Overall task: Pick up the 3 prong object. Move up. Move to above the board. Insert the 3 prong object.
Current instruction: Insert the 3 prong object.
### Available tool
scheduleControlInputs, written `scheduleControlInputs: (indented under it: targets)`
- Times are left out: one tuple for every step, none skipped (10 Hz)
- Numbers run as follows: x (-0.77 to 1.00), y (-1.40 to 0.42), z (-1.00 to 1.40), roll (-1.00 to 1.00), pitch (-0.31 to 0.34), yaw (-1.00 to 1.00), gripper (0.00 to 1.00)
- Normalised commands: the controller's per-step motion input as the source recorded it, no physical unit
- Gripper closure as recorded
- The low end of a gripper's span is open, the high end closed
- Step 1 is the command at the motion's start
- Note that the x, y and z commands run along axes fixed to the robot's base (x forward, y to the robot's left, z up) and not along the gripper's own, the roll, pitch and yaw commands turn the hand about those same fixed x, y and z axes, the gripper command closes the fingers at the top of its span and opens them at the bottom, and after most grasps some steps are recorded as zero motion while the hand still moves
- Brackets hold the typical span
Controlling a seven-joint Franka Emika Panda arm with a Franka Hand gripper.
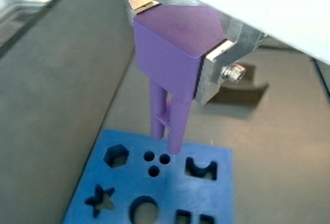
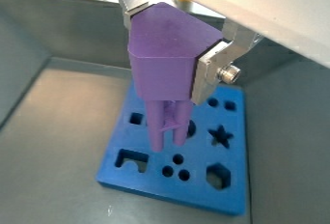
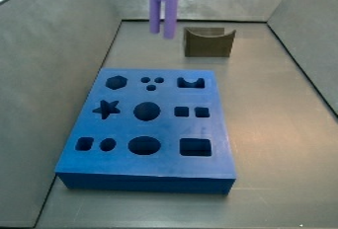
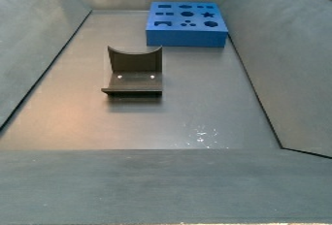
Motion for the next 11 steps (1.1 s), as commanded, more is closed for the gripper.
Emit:
scheduleControlInputs:
  targets:
    - [-0.24, 0.0, -0.57, 0.0, 0.0, -0.93, 1.0]
    - [-0.34, 0.0, -0.54, 0.0, -0.011, -0.8, 1.0]
    - [-0.36, -0.01, -0.49, 0.0, -0.013, -0.76, 1.0]
    - [-0.37, -0.03, -0.5, 0.0, -0.019, -0.74, 1.0]
    - [-0.29, -0.01, -0.44, 0.0, -0.016, -0.72, 1.0]
    - [-0.02, 0.0, -0.43, 0.0, -0.046, -0.42, 1.0]
    - [0.04, 0.0, -0.65, 0.06, -0.117, -0.19, 1.0]
    - [0.17, 0.16, -0.66, 0.0, -0.179, -0.07, 1.0]
    - [0.09, 0.26, -0.52, -0.08, -0.273, -0.2, 1.0]
    - [0.0, 0.23, -0.38, -0.08, -0.223, -0.25, 1.0]
    - [-0.21, 0.0, -0.24, -0.03, -0.193, -0.15, 1.0]
